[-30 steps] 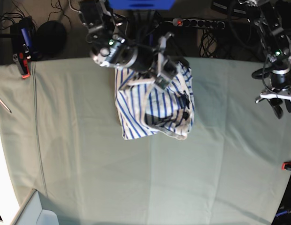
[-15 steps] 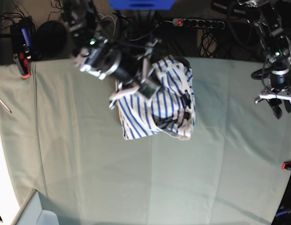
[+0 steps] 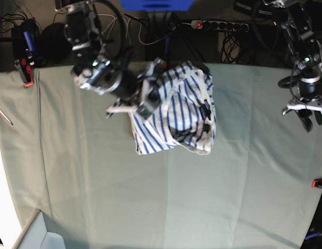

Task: Layout the t-shirt on the table in an organized manner, then fold the t-shirt properly
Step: 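Release the right gripper and lift it away from the folded shirt, then grasp the folded shirt's edge with the left gripper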

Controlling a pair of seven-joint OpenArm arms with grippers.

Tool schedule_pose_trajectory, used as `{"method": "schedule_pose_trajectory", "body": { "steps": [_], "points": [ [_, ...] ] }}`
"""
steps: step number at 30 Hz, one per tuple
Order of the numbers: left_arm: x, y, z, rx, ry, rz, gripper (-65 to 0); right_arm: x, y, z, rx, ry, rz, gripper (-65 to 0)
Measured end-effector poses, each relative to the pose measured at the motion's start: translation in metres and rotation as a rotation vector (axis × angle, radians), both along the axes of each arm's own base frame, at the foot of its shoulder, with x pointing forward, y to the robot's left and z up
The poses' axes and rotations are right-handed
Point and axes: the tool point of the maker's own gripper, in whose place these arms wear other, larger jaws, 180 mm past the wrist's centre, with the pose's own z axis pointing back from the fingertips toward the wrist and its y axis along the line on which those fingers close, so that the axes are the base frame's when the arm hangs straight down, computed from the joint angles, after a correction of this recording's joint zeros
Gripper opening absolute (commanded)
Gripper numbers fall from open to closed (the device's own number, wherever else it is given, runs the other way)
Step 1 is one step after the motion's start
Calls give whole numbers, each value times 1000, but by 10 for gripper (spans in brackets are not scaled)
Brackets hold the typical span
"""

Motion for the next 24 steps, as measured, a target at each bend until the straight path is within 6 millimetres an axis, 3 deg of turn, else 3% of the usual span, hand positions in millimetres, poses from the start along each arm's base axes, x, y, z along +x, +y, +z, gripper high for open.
{"method": "schedule_pose_trajectory", "body": {
  "steps": [7,12,15,17,21,24],
  "points": [
    [12,-4,8,-6,-36,-5,-412,-71,75,-23,52,122,245,-650],
    [15,-17,3,-16,-21,-41,-412,-81,100,-10,114,88,310,-650],
    [17,-19,5,-17,-29,-44,-411,-74,101,-2,134,55,288,-650],
    [20,-30,7,-25,-37,-66,-386,-65,92,6,144,22,261,-650],
    [36,-78,25,-68,-104,-153,-277,-37,60,18,106,-43,173,-650],
    [50,-123,41,-117,-171,-228,-267,-21,47,29,109,-86,126,-650]
  ]
}}
